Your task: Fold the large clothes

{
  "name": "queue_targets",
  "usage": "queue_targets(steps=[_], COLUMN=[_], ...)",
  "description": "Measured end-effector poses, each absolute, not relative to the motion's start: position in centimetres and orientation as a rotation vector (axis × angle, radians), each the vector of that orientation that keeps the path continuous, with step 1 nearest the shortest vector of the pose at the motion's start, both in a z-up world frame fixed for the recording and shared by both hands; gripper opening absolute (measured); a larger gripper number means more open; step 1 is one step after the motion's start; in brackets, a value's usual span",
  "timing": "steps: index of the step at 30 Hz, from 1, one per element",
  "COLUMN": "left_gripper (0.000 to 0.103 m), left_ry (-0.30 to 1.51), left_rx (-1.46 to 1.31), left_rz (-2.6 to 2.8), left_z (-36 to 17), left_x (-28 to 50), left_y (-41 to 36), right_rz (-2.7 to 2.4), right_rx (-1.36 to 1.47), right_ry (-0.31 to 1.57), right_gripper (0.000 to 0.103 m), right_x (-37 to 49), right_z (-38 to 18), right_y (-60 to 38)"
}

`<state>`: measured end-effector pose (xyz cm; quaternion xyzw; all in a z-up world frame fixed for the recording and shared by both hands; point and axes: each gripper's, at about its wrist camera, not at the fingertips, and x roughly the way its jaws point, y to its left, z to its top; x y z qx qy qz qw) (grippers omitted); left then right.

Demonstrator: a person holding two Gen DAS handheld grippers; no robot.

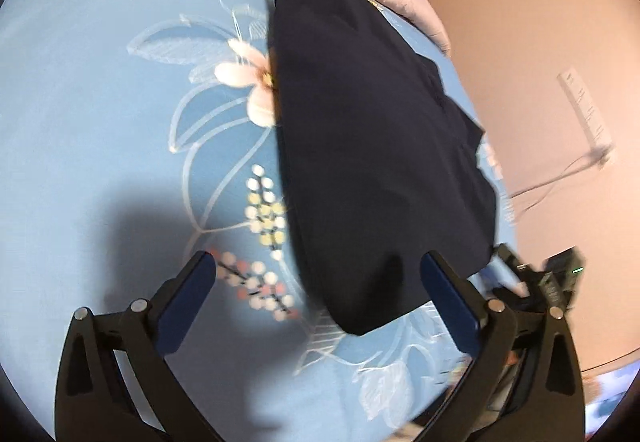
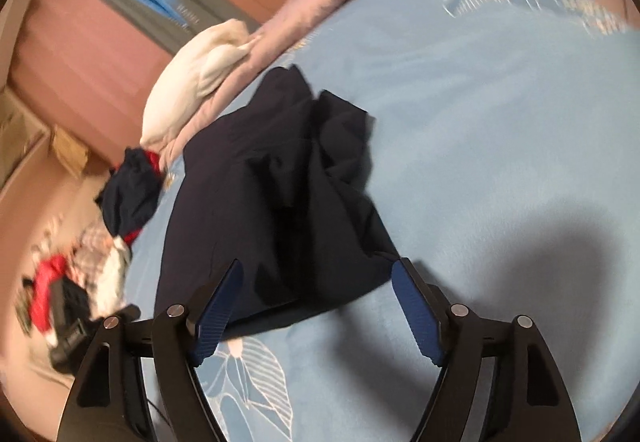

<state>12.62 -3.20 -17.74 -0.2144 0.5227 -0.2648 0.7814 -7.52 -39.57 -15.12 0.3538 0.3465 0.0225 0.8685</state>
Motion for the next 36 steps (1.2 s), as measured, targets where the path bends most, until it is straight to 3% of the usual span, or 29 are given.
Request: queue_targets(steps=[6, 13, 16, 36], left_gripper=[0.102, 0.102, 0.102, 0.102], left_ry=[1.188, 1.196, 1.196, 1.225], left_rx=[-0.645, -0.673, -0.680, -0.591], left_rz=[-0.652, -0.683, -0.693, -0.801], left_z=[-19.5, -19.8, -20.0, -20.3], left_x=[14.8, 17.0, 18.6, 23.5], left_y=[-3.2, -4.4, -4.8, -9.2], right_rz=[0.091, 0.135, 0.193, 0.366], right_rx=[0.838, 0.873, 0.888, 0.759], right_ry=[0.724, 0.765, 0.784, 0.939], right_gripper=[0.088, 0.089, 0.096, 0.097], right_x=[-6.5, -3.6, -2.2, 3.8], right_z=[-15.8, -15.7, -15.9, -15.8], right_y=[-40.3, -40.8, -40.8, -39.3])
